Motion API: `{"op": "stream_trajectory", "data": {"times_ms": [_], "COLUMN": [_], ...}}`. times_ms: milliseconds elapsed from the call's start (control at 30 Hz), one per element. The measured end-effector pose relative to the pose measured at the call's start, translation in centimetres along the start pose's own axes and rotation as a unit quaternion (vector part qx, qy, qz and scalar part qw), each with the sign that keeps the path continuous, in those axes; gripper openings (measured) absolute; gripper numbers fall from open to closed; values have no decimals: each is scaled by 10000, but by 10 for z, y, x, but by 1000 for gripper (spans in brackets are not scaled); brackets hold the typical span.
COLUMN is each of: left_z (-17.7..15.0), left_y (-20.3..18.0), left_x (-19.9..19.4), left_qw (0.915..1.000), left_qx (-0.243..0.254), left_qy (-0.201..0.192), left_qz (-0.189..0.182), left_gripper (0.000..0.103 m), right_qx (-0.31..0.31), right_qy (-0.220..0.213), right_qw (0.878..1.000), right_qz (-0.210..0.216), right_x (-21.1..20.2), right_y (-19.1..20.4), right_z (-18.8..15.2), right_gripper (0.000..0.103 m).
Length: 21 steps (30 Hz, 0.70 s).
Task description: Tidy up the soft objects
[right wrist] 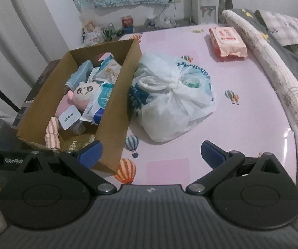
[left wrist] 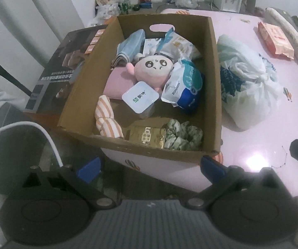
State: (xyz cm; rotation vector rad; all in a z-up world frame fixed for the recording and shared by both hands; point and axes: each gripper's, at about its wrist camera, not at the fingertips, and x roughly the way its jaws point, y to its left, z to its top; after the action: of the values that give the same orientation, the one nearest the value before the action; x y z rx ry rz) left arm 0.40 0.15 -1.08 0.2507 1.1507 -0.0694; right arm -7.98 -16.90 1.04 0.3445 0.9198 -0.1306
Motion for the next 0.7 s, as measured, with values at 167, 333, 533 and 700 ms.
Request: {"op": "stream_trajectory", "data": {"times_ms": [167,333,533,700], "left_z": [0,-3,-2,1], "left_y": [0,-1,-4,-8], "left_x": [0,4,4,6], "left_qw": [10000,9999,9999,9999], "left_qx": [-30,-11,85,141], "left_qy": [65,126,70,41], "left_qz": [38,81,99,70], "left_gripper": [103,103,103,103], "right_qx": [48,178,221,236], "right_qy": [115,213,261,289], "right_qw": [9999,9995,9993,9992], "right_qz": [-66,-119,-162,-146], "right_x": [0,6,7,10], "right_y": [2,-1,-7,-10], "right_z": [7,12,14,15], "right_gripper": [102,102,102,102]}}
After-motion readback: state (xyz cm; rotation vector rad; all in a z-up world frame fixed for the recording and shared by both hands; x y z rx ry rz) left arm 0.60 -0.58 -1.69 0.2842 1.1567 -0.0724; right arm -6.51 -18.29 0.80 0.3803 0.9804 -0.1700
